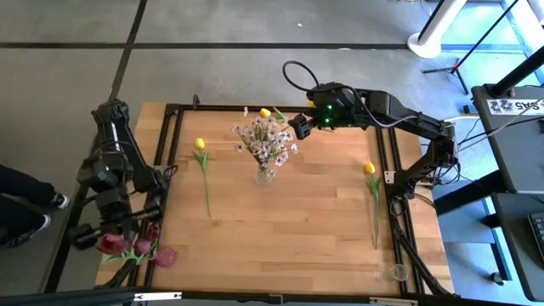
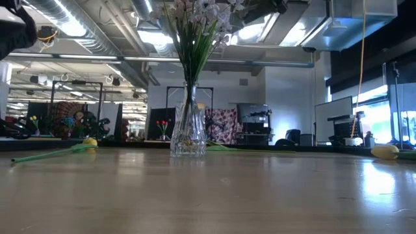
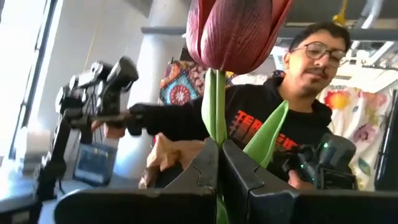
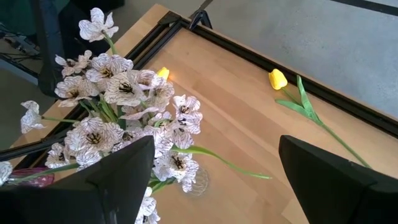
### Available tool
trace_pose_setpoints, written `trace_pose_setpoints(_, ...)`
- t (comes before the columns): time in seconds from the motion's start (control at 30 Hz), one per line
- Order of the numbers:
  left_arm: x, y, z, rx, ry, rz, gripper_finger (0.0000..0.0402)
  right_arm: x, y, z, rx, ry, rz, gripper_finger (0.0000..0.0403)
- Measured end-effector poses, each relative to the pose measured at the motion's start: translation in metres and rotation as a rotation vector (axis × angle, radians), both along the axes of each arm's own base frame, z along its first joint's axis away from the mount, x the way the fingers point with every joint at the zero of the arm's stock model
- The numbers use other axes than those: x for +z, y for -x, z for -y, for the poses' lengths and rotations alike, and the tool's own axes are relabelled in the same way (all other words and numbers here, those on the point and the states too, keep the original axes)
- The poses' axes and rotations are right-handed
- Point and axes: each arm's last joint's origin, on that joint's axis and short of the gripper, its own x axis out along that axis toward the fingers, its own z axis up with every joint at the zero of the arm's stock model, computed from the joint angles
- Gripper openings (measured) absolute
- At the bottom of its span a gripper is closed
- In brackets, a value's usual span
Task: Sort flowers into vase by color
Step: Put the red tulip into the transparent pink vase
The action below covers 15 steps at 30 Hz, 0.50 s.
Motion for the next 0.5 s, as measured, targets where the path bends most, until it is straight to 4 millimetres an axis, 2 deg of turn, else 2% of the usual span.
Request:
trace_pose_setpoints(0.2, 0.0, 0.005, 0.012, -0.014, -0.058, 0.129, 0.0, 0.0, 0.0, 0.0, 0.0, 0.0, 0.0, 0.0344)
trace_pose_setpoints(0.4, -0.001, 0.021, 0.018, -0.059, -0.123, 0.242, 0.0, 0.0, 0.0, -0.001, 0.003, -0.036, 0.011, 0.0344)
trace_pose_setpoints(0.5, -0.011, 0.025, 0.02, -0.039, -0.151, 0.26, 0.0, 0.0, 0.0, -0.001, -0.003, -0.058, 0.019, 0.0344)
